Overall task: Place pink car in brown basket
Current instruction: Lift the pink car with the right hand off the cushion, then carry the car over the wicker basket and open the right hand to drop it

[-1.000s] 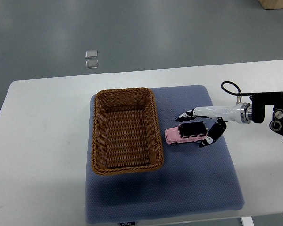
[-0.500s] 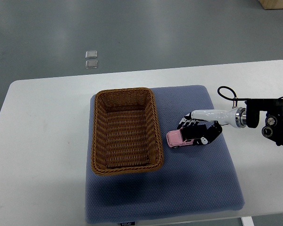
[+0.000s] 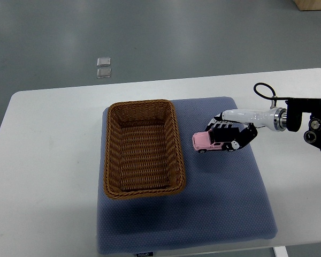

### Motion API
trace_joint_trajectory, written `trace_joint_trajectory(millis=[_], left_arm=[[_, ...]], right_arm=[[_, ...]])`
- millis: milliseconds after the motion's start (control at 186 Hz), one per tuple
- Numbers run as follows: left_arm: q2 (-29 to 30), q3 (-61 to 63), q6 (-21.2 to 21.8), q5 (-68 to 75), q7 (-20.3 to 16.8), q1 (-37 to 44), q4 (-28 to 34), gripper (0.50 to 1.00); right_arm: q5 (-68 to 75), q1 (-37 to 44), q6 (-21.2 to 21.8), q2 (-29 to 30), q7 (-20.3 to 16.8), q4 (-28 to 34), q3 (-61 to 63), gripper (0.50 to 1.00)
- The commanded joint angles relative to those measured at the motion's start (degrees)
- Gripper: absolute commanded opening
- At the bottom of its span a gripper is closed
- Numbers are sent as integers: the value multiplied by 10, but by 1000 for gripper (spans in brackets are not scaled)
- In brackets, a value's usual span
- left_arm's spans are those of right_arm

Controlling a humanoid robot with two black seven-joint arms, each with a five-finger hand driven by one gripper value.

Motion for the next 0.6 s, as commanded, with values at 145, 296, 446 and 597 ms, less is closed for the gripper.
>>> trace_joint_trajectory(millis=[145,296,446,597], left_arm=[[0,1,0,0,1,0,-1,1000],[0,1,0,0,1,0,-1,1000],[0,1,0,1,0,0,-3,1000],[0,1,0,0,0,0,-5,1000]], right_arm=[[9,53,15,-28,7,5,1,500],[29,95,20,-20,7,3,0,500],[59,135,25,22,6,-14,-11,500],[62,168,25,122,6,-77,-36,500]])
